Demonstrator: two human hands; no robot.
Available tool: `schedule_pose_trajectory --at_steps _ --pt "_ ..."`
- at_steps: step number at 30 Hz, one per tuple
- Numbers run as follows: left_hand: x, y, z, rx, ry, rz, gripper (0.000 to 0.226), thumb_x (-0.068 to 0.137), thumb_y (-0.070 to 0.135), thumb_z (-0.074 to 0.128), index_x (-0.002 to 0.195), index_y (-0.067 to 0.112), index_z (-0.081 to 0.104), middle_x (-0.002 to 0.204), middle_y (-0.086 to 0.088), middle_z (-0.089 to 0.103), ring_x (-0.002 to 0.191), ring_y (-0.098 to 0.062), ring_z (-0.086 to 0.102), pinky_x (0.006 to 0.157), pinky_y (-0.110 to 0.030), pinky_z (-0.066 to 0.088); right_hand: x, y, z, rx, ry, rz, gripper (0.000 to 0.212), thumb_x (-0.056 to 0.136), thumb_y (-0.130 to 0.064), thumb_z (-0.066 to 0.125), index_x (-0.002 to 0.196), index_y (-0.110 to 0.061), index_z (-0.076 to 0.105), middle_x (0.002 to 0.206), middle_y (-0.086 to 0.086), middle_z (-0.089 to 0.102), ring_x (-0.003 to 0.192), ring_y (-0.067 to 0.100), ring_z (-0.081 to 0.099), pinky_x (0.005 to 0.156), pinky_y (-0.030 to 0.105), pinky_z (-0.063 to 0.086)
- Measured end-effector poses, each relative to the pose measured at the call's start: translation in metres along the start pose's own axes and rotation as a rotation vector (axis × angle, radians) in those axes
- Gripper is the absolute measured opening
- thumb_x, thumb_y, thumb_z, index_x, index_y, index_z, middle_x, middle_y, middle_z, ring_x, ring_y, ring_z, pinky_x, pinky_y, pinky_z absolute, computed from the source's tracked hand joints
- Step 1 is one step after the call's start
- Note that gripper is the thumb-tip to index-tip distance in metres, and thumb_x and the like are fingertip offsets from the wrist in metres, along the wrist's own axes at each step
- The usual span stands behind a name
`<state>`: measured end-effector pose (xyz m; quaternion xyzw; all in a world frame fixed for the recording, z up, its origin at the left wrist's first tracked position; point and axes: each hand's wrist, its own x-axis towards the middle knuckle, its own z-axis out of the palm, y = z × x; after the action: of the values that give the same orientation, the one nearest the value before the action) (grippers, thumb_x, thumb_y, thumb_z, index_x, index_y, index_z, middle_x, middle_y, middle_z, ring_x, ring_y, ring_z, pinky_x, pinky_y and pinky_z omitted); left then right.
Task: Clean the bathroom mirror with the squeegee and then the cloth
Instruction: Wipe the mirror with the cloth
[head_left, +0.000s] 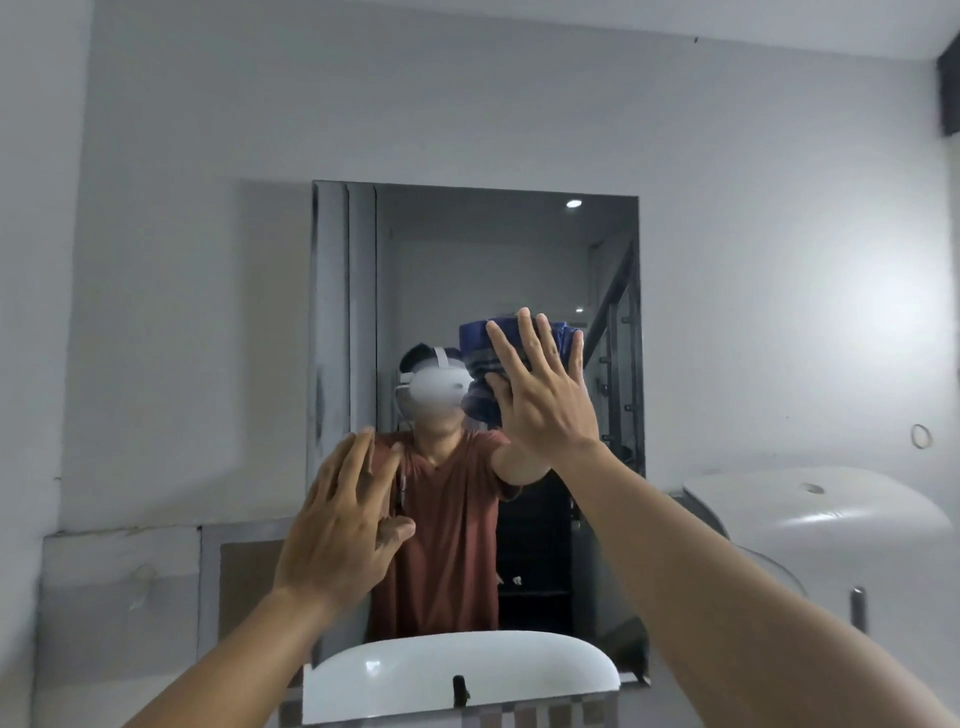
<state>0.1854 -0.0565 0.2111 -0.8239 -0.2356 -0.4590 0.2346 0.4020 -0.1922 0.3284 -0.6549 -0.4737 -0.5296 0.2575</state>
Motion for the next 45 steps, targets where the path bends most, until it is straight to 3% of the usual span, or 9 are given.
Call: schedule_pose_trajectory --at_steps 8,12,16,23,28,31,34,39,45 --pt "-0.001 -0.003 0.002 -0.019 -0.002 0.001 0.081 0.090 0.061 0.049 0.157 0.020 0.026 0.164 -0.015 0.017 0.151 -0.033 0.015 0.117 -0.046 0.026 -0.001 0.047 -0.008 0.008 0.041 0.212 0.059 0.104 -0.047 0.017 0.161 -0.030 0.013 0.168 0.012 0.012 0.156 0.030 0.008 0.123 0.060 0.003" --pt "-0.001 -0.001 0.003 -0.046 0.009 -0.014 0.083 0.089 0.057 0.058 0.157 0.022 0.026 0.164 -0.014 0.015 0.151 -0.033 0.015 0.115 -0.049 0.031 -0.023 0.055 -0.004 0.018 0.052 0.286 0.060 0.103 -0.048 0.017 0.161 -0.031 0.011 0.169 0.011 0.010 0.156 0.028 0.005 0.124 0.054 -0.003" --pt "-0.004 -0.002 0.005 -0.039 0.001 0.010 0.081 0.090 0.064 0.035 0.158 0.021 0.022 0.166 -0.014 0.009 0.152 -0.033 0.009 0.115 -0.047 0.025 -0.049 0.054 0.007 0.044 0.045 0.336 0.061 0.104 -0.045 0.025 0.161 -0.032 0.009 0.169 0.012 0.010 0.156 0.028 0.004 0.124 0.056 -0.001" --pt "-0.049 0.006 0.013 -0.079 0.035 -0.021 0.076 0.095 0.061 0.028 0.153 0.013 0.035 0.160 -0.017 0.025 0.147 -0.036 0.025 0.113 -0.050 0.036 -0.074 0.030 0.016 0.091 0.013 0.296 0.059 0.103 -0.043 0.024 0.158 -0.021 0.021 0.168 0.014 0.009 0.156 0.030 0.001 0.122 0.061 -0.004" --pt "-0.069 0.003 0.027 -0.036 -0.033 -0.020 0.101 0.073 0.040 0.084 0.154 0.012 0.031 0.162 -0.017 0.021 0.148 -0.037 0.023 0.117 -0.049 0.031 -0.072 0.003 0.025 0.055 -0.007 0.239 0.066 0.103 -0.043 0.038 0.160 -0.021 0.016 0.168 0.017 0.005 0.155 0.035 -0.002 0.119 0.069 -0.001" --pt "-0.071 0.000 0.030 -0.005 0.000 0.021 0.085 0.086 0.044 0.068 0.154 0.009 0.030 0.163 -0.019 0.018 0.151 -0.036 0.016 0.120 -0.044 0.016 -0.065 -0.016 0.028 0.042 -0.016 0.165 0.066 0.102 -0.041 0.039 0.160 -0.019 0.016 0.168 0.017 0.007 0.155 0.034 -0.002 0.118 0.071 0.001" --pt "-0.072 0.000 0.030 -0.011 0.005 0.027 0.075 0.095 0.053 0.041 0.155 0.009 0.027 0.164 -0.018 0.016 0.152 -0.034 0.013 0.120 -0.046 0.021 -0.055 -0.040 0.027 0.063 -0.016 0.096 0.061 0.104 -0.040 0.028 0.160 -0.019 0.018 0.167 0.016 0.012 0.155 0.034 0.002 0.118 0.071 0.002" --pt "-0.079 -0.001 0.031 -0.161 -0.034 -0.059 0.103 0.078 0.035 0.079 0.158 0.014 0.017 0.166 -0.012 0.010 0.151 -0.033 0.015 0.111 -0.047 0.039 -0.036 -0.076 0.030 0.105 0.002 0.070 0.060 0.104 -0.036 0.034 0.159 -0.019 0.018 0.168 0.017 0.011 0.155 0.034 0.001 0.118 0.070 -0.004" --pt "-0.080 -0.001 0.027 -0.177 -0.046 -0.038 0.111 0.073 0.035 0.084 0.158 0.015 0.017 0.166 -0.011 0.007 0.151 -0.031 0.015 0.102 -0.040 0.047 -0.009 -0.115 0.031 0.087 -0.018 -0.122 0.056 0.107 -0.036 0.033 0.159 -0.021 0.020 0.167 0.019 0.012 0.155 0.035 0.005 0.117 0.072 0.002"
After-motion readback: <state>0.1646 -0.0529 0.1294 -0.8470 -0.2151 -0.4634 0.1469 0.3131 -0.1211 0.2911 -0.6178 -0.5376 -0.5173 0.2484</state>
